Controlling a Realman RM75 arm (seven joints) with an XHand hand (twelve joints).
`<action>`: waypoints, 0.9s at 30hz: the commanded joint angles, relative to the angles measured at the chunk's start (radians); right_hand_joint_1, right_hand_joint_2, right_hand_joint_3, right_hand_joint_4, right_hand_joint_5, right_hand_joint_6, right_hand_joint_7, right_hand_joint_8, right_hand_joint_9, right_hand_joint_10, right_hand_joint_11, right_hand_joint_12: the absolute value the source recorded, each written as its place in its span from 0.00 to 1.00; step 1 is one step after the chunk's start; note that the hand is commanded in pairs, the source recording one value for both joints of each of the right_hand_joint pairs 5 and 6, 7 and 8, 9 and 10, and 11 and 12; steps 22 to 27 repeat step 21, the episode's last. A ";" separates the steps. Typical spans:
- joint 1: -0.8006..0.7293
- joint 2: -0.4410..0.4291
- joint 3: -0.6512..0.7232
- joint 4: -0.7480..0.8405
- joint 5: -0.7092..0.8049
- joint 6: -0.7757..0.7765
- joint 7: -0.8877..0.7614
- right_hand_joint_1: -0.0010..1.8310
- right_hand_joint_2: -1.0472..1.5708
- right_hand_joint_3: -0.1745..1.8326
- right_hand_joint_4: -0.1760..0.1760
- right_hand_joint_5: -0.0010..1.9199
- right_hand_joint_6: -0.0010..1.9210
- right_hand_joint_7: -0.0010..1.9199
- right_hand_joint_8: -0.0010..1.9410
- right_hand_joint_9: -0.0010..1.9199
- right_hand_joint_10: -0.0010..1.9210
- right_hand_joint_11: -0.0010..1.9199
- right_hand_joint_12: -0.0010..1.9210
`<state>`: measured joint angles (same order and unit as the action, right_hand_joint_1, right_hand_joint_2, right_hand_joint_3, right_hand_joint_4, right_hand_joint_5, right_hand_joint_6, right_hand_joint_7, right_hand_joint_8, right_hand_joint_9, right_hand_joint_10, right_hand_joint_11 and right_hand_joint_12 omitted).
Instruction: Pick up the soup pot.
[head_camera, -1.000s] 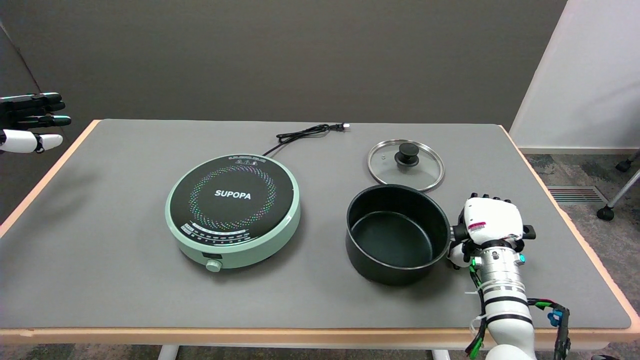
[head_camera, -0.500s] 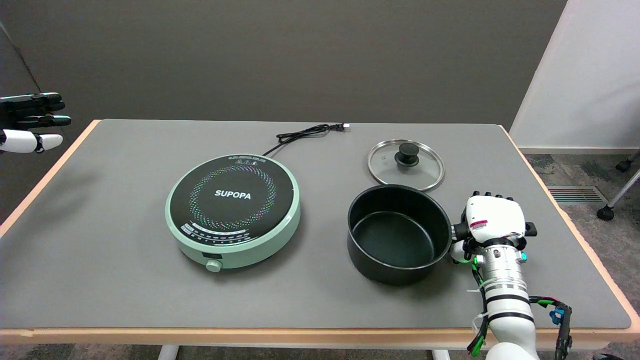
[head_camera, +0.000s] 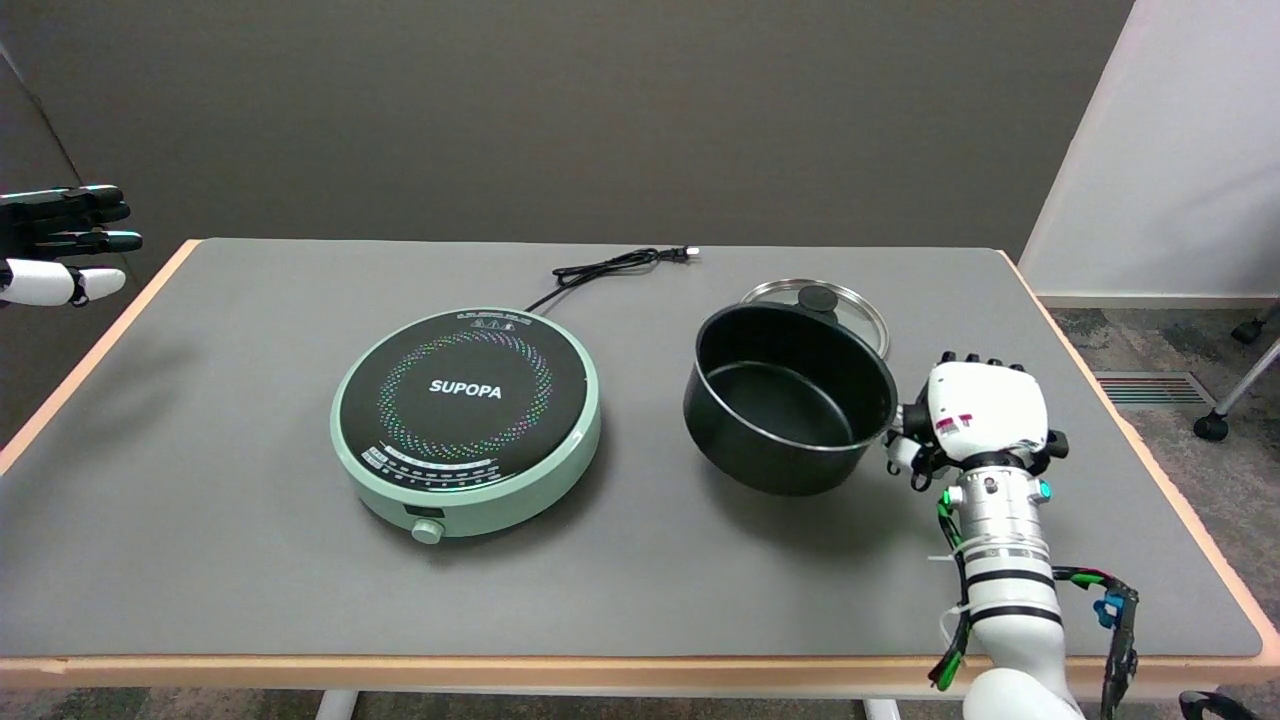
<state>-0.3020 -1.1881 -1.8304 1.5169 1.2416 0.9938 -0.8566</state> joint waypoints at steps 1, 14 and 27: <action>0.051 -0.008 0.004 0.086 -0.142 -0.022 0.039 0.54 0.89 0.38 0.24 0.89 0.89 0.89 0.88 0.89 0.89 0.89 0.89; 0.309 0.003 0.064 0.166 -0.183 -0.451 0.059 0.53 0.92 0.39 0.25 0.90 0.90 0.90 0.89 0.90 0.90 0.90 0.90; 0.460 0.005 0.071 0.129 -0.165 -0.656 0.080 0.52 0.92 0.39 0.26 0.91 0.91 0.91 0.90 0.91 0.91 0.91 0.91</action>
